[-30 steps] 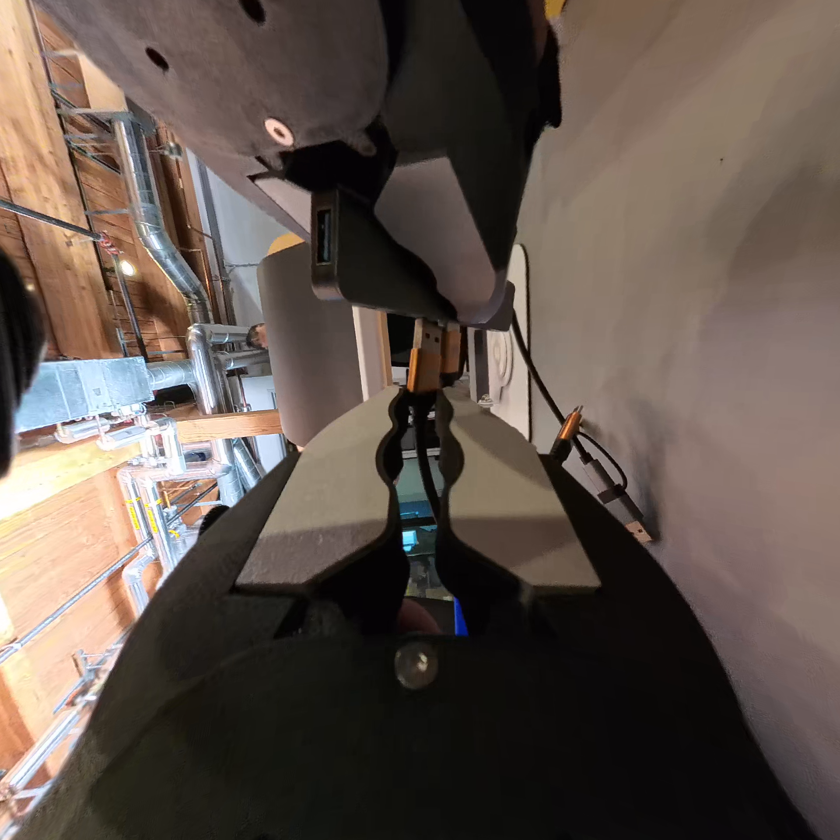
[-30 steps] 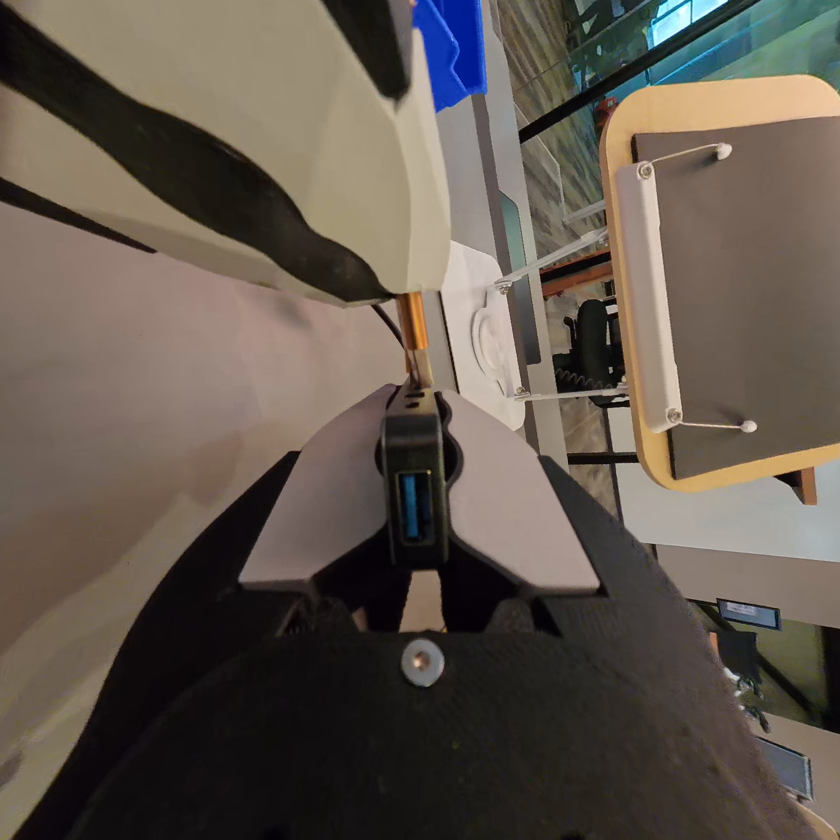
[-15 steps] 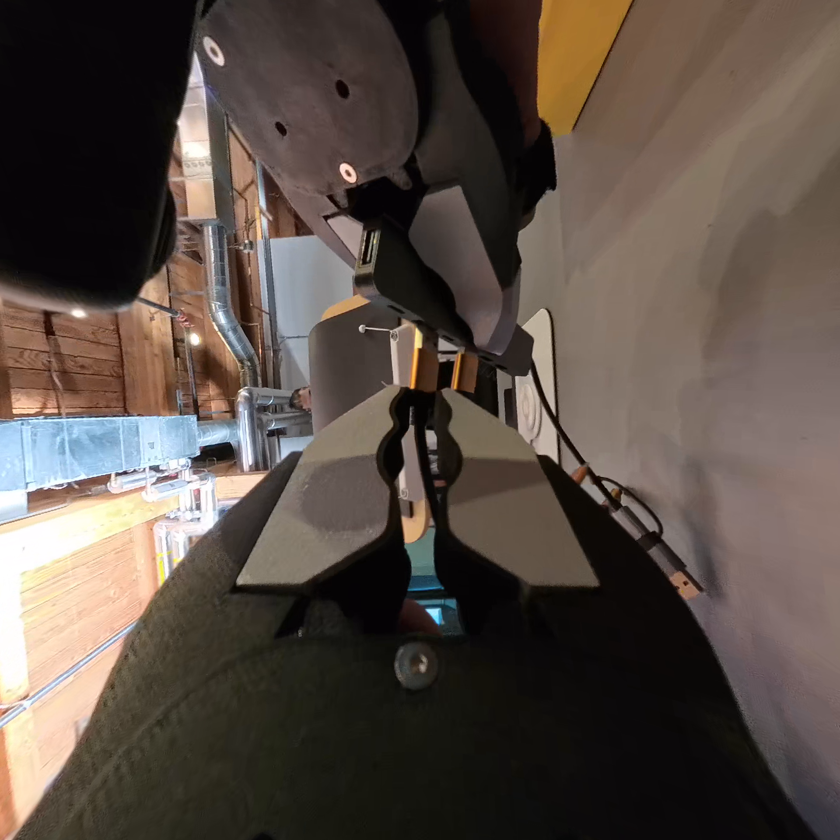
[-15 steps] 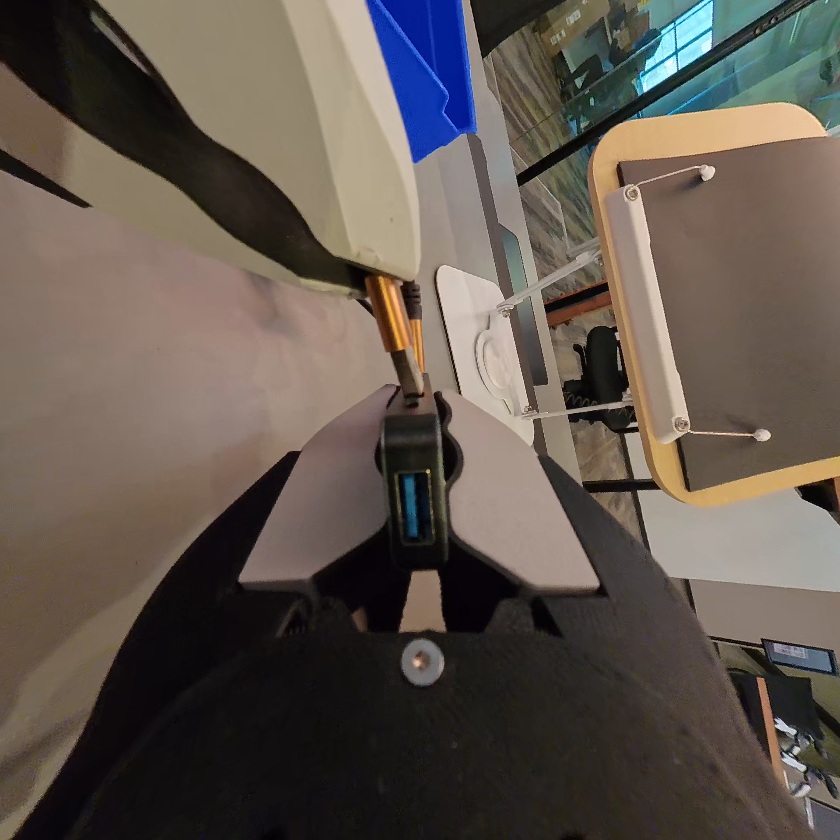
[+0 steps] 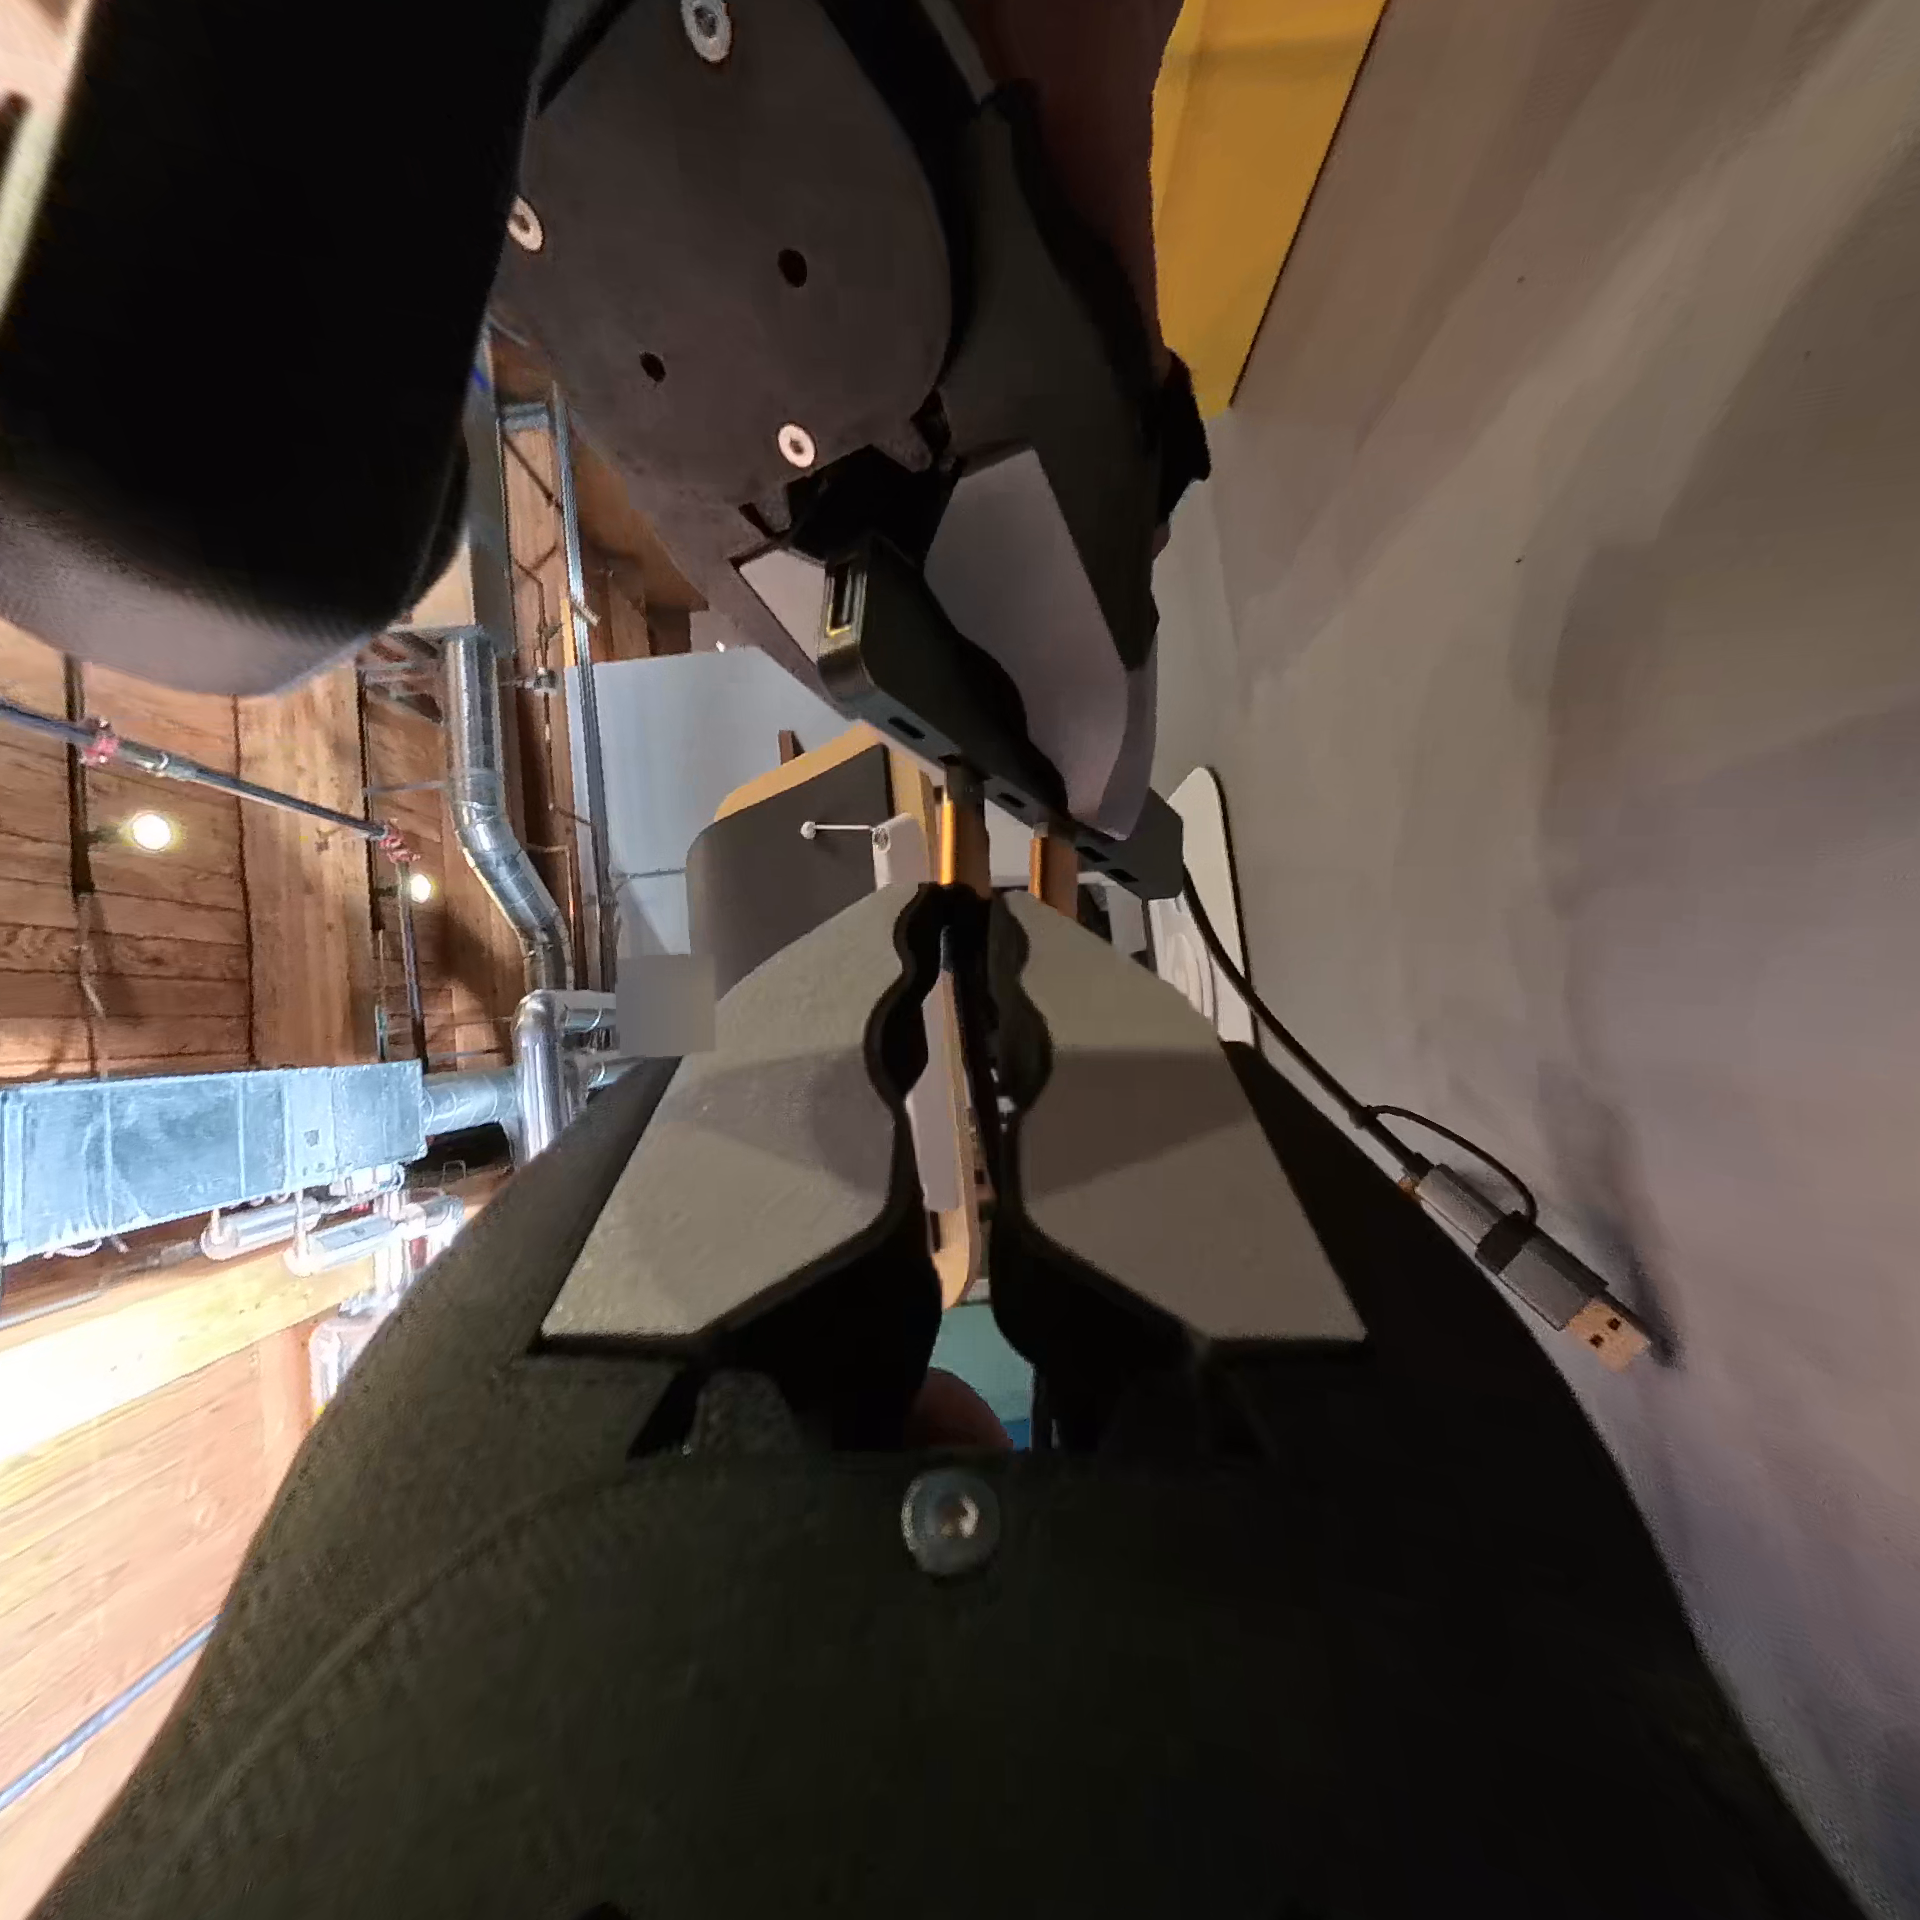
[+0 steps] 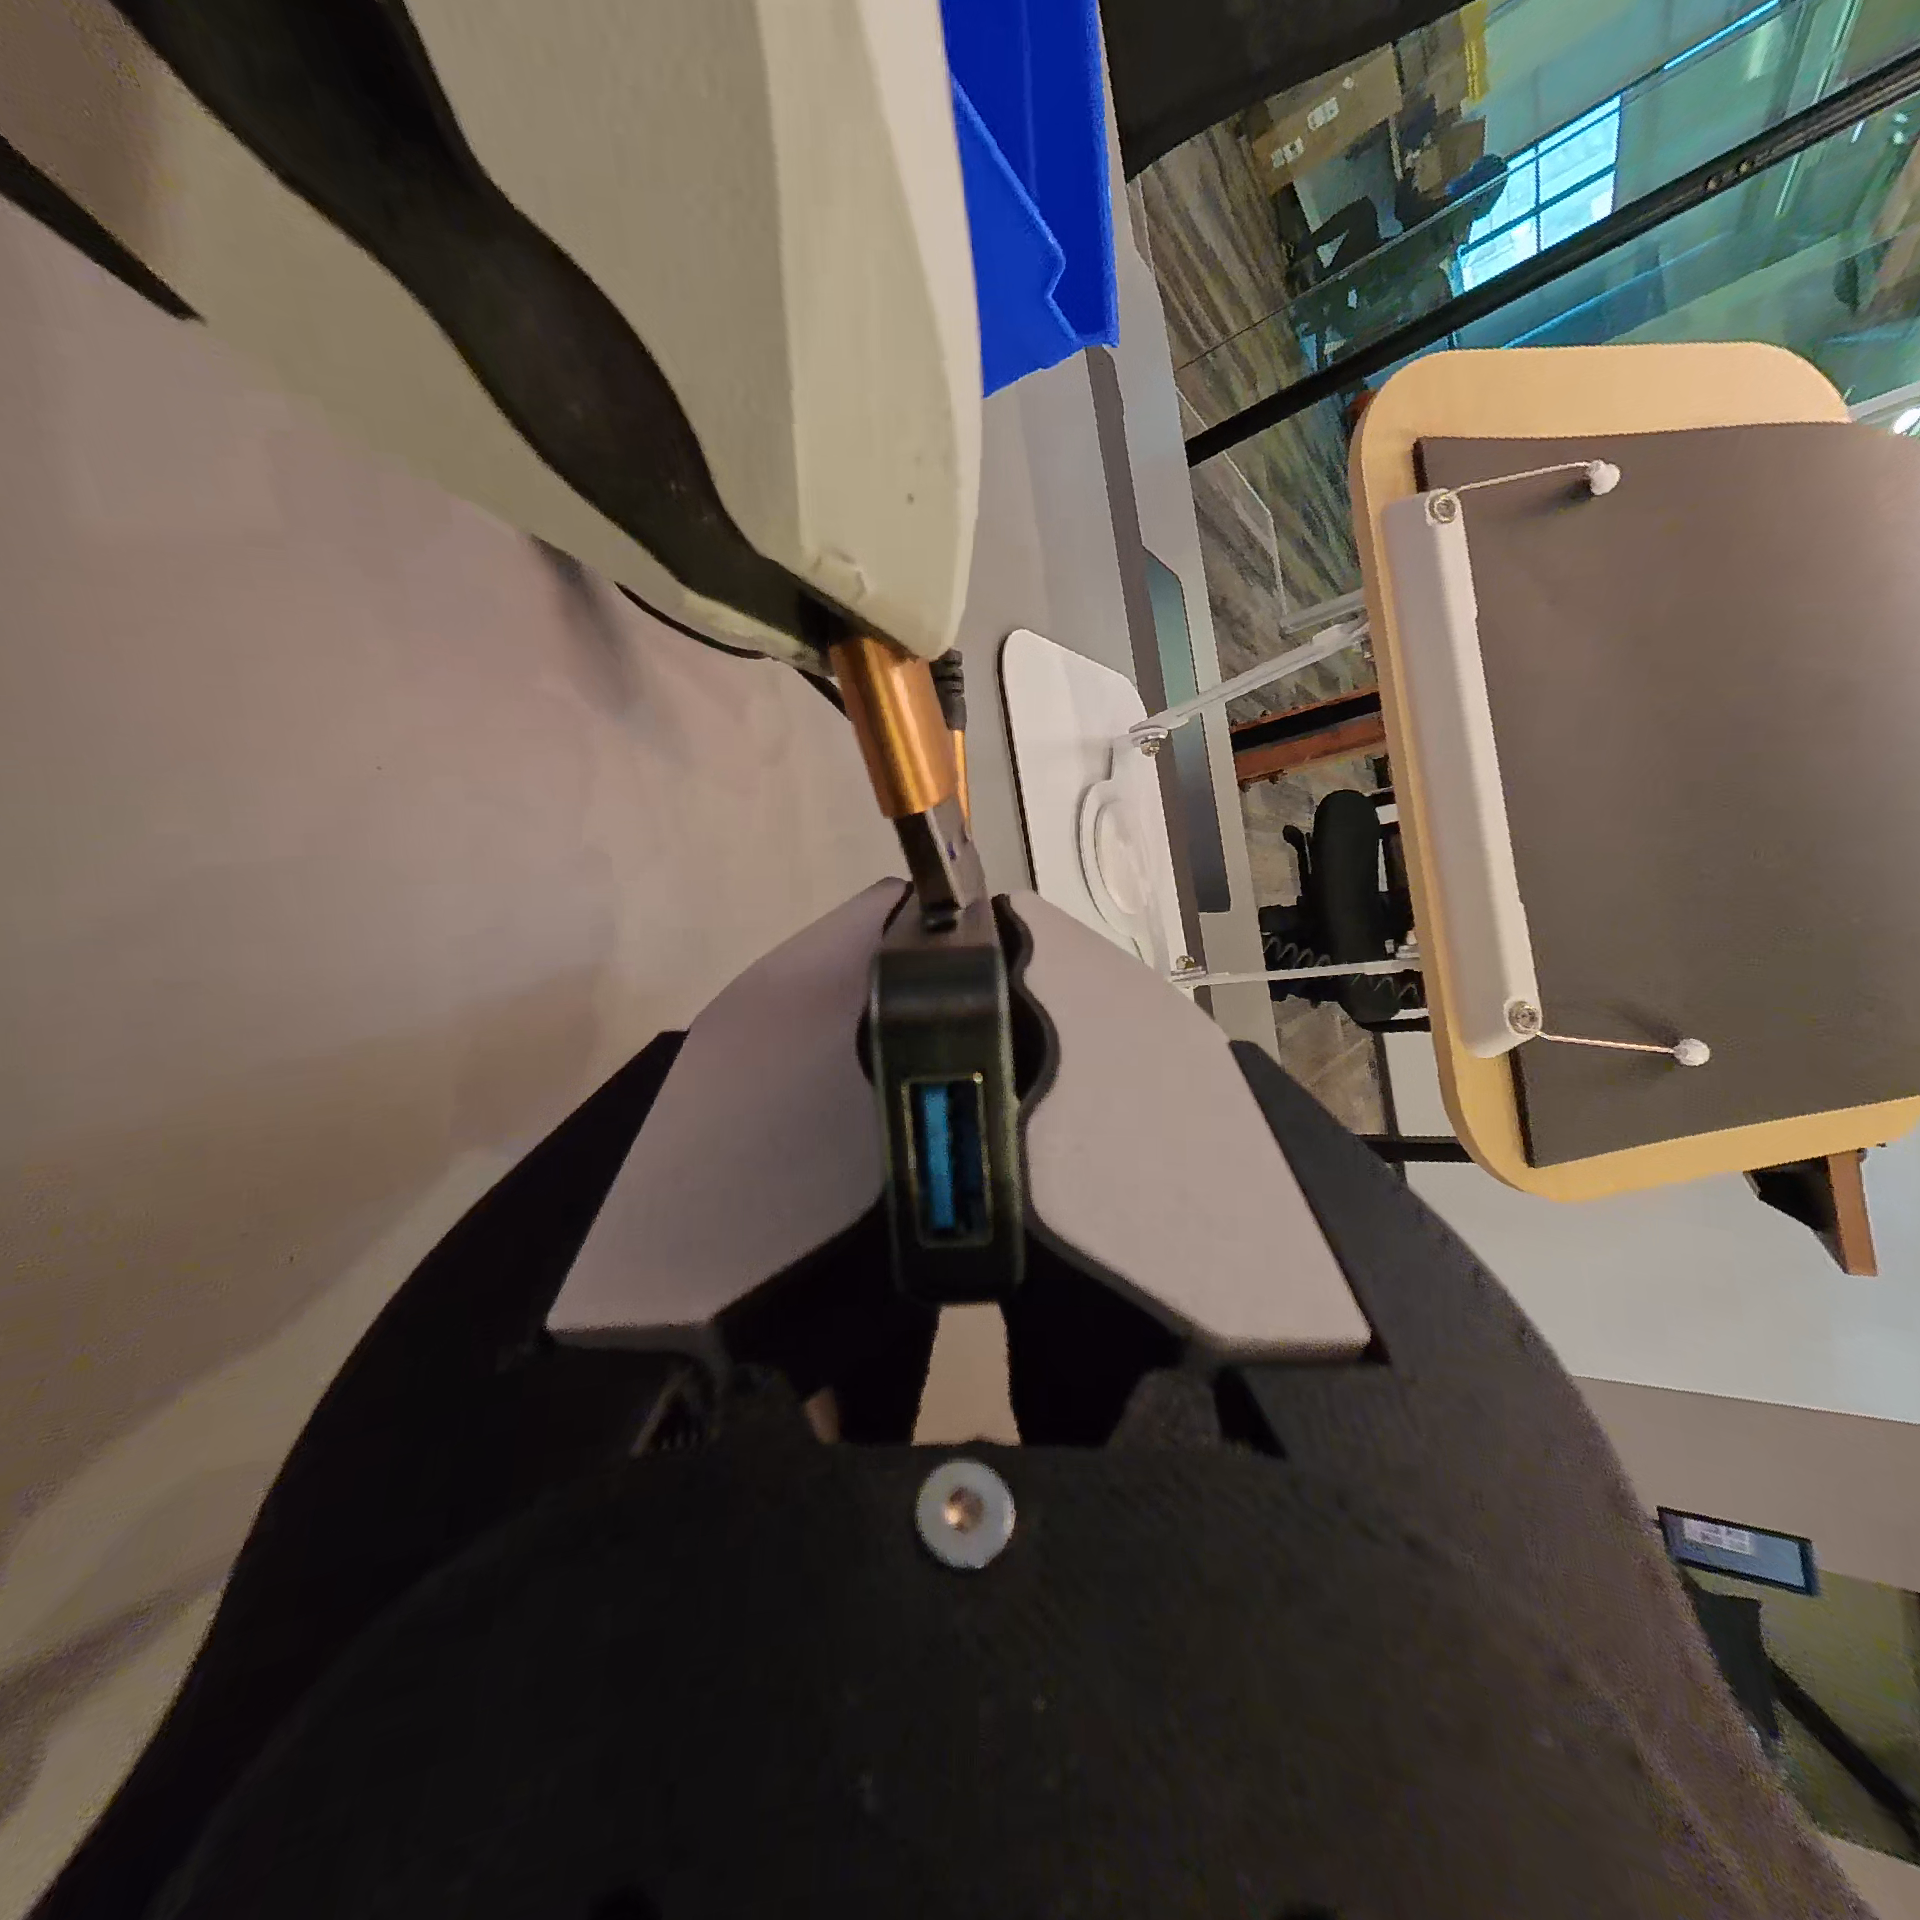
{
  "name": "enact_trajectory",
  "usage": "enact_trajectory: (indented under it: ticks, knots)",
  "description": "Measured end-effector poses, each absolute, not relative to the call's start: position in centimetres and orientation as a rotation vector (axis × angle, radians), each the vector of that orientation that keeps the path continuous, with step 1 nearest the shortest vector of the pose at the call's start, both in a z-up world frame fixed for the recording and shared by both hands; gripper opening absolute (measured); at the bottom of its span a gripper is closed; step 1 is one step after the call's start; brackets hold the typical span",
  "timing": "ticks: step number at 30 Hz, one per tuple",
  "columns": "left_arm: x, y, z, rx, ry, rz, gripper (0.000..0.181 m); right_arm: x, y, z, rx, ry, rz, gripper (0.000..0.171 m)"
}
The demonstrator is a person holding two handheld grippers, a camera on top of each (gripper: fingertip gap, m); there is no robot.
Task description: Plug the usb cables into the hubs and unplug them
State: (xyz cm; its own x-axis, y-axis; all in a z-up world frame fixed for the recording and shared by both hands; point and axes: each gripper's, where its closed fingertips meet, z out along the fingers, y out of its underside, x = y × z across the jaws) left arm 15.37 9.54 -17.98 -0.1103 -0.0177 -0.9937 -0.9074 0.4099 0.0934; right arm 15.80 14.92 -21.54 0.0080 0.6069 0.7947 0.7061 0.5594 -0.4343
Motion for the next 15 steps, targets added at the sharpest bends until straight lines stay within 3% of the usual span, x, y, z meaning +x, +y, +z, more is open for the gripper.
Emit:
enact_trajectory:
  ticks: [15]
  knots:
    - [15.2, 8.3, -17.6, -0.985, 1.547, 0.611, 0.008, 15.2, 13.9, -20.7, -0.989, -1.696, -0.173, 0.012]
